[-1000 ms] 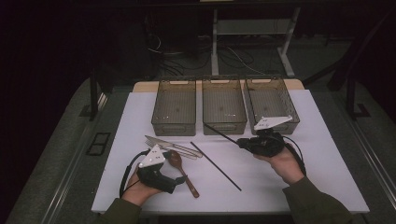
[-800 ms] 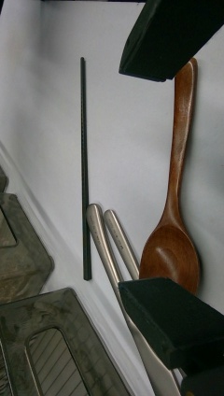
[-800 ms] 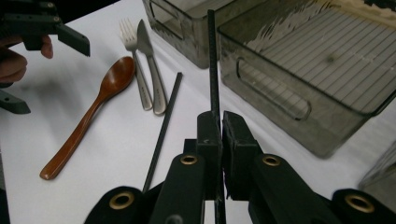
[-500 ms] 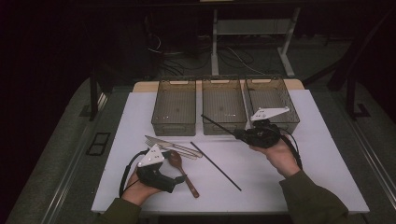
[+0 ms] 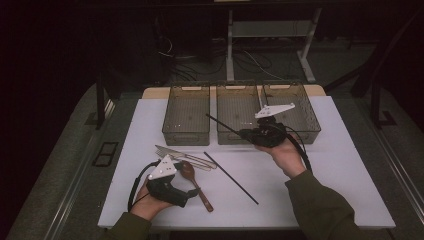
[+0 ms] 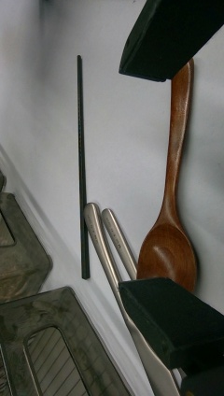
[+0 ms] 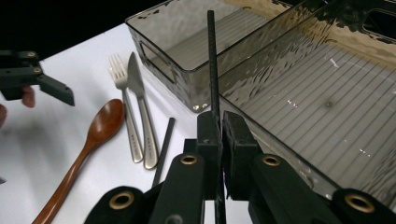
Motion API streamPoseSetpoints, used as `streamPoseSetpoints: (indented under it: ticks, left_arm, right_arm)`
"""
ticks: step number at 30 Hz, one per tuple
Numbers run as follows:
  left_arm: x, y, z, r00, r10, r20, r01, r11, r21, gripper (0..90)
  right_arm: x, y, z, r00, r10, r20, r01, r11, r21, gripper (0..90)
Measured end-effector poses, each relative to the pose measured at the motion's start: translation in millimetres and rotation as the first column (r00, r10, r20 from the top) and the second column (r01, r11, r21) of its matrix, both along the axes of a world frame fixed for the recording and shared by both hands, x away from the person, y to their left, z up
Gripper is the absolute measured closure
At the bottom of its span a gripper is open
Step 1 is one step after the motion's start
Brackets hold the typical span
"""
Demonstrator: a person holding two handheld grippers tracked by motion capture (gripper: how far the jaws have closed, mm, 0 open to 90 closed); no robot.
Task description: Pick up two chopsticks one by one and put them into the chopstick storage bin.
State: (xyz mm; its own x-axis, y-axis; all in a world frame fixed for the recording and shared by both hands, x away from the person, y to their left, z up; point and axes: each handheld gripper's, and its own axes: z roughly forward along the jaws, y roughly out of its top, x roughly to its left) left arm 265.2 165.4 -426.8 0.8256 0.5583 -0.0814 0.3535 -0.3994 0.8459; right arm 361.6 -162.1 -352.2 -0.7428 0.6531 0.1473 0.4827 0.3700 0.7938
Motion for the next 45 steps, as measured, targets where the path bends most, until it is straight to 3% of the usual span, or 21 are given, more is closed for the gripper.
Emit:
streamPoseSetpoints:
  ticks: [13,25,45]
  left_arm:
    - [0.3,0.1,0.2,1.0000,0.001,-0.005,-0.001,1.0000,-0.007,0.0]
    - [-0.5,-0.6,0.0,1.0000,-0.001,0.002,0.001,1.0000,-0.002,0.0]
    - [0.0,-1.2,0.3,0.9999,0.010,0.007,-0.010,0.9999,-0.002,0.0]
  right_arm:
    - [20.8,29.4,7.0,0.9999,-0.011,-0.007,0.011,0.9999,-0.004,86.4]
    - [41.1,56.7,12.6,0.9994,-0.030,-0.016,0.029,0.9988,-0.039,86.4]
    - [74.9,94.3,3.5,0.9960,-0.063,-0.064,0.057,0.9944,-0.089,86.3]
